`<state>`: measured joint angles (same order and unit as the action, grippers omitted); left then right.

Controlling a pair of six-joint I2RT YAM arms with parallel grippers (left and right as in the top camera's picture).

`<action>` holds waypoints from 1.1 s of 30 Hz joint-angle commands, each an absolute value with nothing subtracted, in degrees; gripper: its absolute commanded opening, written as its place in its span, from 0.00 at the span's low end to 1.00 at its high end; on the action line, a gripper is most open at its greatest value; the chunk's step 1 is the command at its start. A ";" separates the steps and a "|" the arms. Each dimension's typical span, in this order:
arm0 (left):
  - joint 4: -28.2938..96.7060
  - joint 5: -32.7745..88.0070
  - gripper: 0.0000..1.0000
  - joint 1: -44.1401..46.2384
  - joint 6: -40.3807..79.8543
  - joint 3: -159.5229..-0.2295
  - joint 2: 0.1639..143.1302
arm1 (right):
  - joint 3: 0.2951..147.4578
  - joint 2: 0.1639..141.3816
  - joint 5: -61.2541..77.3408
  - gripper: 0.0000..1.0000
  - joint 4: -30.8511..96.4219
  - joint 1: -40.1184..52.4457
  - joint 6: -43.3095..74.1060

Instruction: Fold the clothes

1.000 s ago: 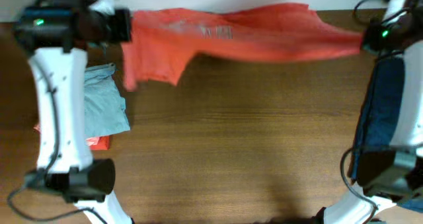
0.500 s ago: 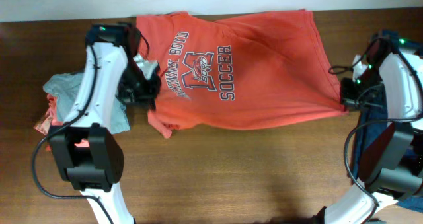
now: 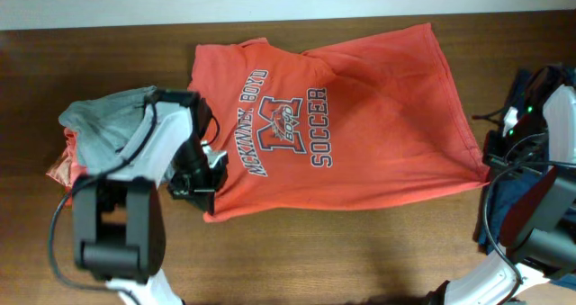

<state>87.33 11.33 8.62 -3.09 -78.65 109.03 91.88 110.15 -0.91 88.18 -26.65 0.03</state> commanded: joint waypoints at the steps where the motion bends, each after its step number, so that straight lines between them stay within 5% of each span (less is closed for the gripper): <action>1: 85.56 11.40 0.00 8.62 -1.50 -74.26 99.50 | 87.20 108.44 -2.00 0.05 87.53 -26.65 1.34; 7: 81.69 11.33 0.00 8.62 -0.64 -71.88 89.36 | 82.11 104.75 -1.98 0.04 85.25 -26.63 2.02; 14: 62.72 8.14 0.00 7.70 5.74 -71.88 83.74 | 83.66 102.04 3.07 0.04 76.40 -26.63 1.96; 33: 39.22 4.45 0.00 5.82 7.53 -71.81 99.83 | 83.64 106.21 10.52 0.05 49.01 -22.41 -0.69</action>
<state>40.95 5.50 6.07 6.98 -72.14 97.54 82.67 104.42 9.32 50.41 -24.71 0.99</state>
